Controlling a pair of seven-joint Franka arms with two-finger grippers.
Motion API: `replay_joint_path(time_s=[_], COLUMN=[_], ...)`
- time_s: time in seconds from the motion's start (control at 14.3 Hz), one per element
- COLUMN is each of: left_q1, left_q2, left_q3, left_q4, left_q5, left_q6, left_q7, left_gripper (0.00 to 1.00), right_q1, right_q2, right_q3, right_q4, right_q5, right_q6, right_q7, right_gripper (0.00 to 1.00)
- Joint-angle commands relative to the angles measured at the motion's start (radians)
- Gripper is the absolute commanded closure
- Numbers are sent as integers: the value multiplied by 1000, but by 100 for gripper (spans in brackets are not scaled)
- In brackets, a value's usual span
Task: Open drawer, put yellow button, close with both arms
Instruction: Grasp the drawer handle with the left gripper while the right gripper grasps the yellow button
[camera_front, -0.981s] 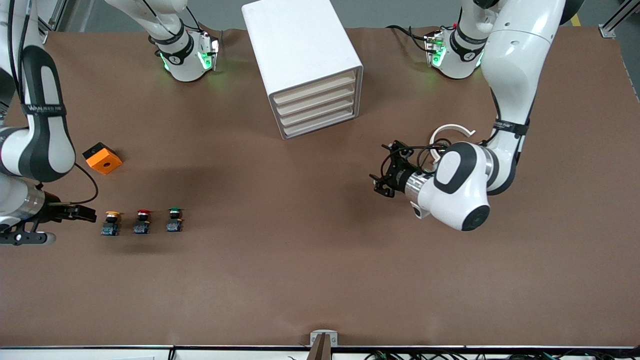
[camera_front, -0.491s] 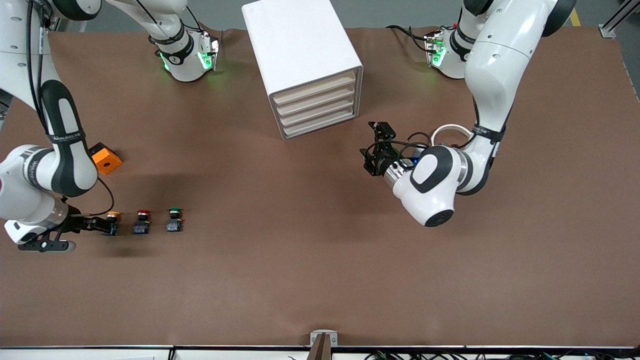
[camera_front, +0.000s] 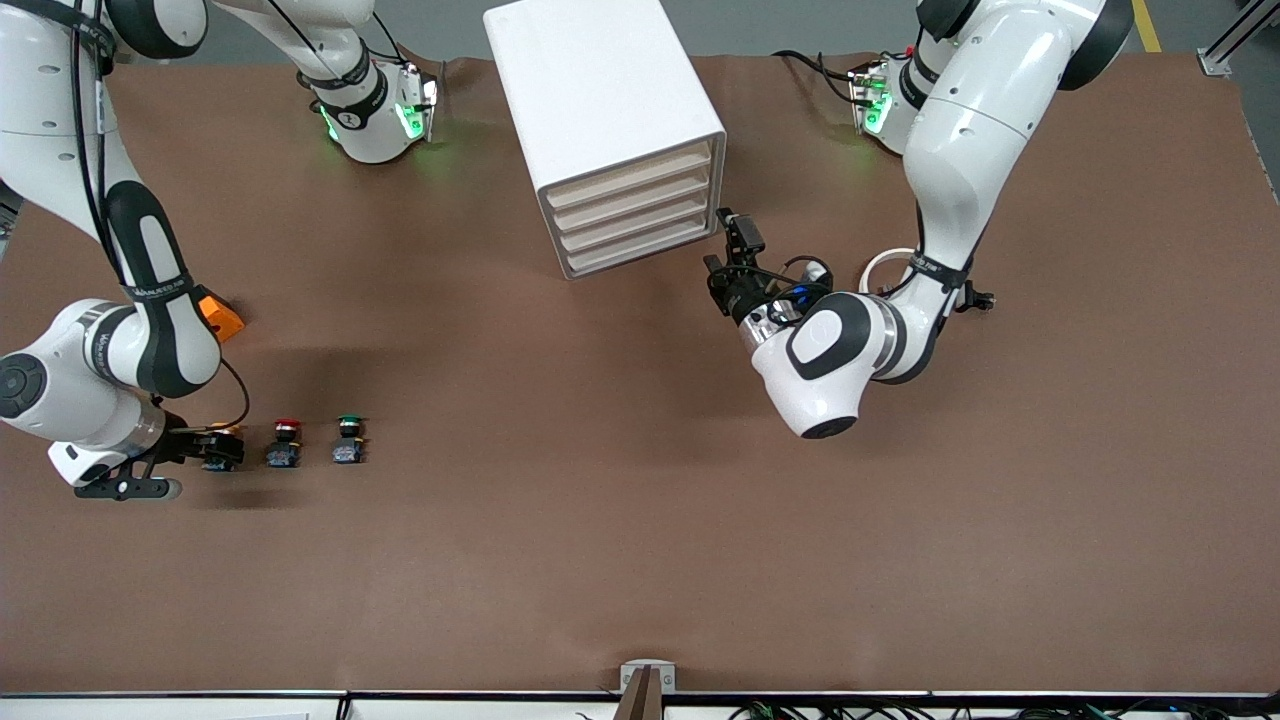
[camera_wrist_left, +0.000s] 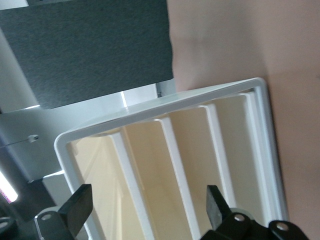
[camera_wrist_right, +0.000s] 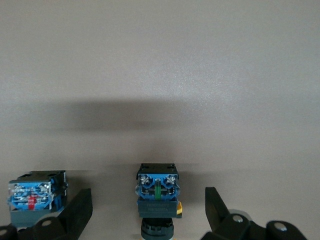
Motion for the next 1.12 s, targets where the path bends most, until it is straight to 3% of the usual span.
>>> replay_joint_path(time_s=[0.0,0.21,0.28,0.56,0.77,0.84,0.91,0.98,1.05], left_q1=[-7,-7,-9,-20,-35,-38,-44,-50,-52], left_q2=[-8,-8,-8,-12,-17,-18,-24,-34,-37], left_q3=[-21,-43,-43,-43,-43,-44,-44,-44,-46], left_q4=[-29,-36,-45,-82,-98,-108,-124,-133,-136], left_q5=[-48,-75,-83,-85,-85,-85,-85,-85,-85], left_q6=[-25,-28,-28,-30,-31,-31,-31,-31,-31], left_q7=[-58,-92,-101,-115,-119,-121,-121,-129,-133], left_gripper=[0,4,16,38,45,45,45,46,46], right_q1=[-22,-22,-22,-23,-24,-24,-25,-25,-25], right_q2=[12,30,30,38,41,41,41,41,41], right_q3=[15,15,15,14,14,14,14,14,14], right_q4=[0,0,0,0,0,0,0,0,0], right_q5=[20,27,27,29,29,29,29,29,29], right_q6=[15,35,33,33,33,30,30,27,27], right_q7=[-24,-22,-22,-19,-21,-22,-22,-21,-21], right_gripper=[0,0,0,0,0,7,25,57,96])
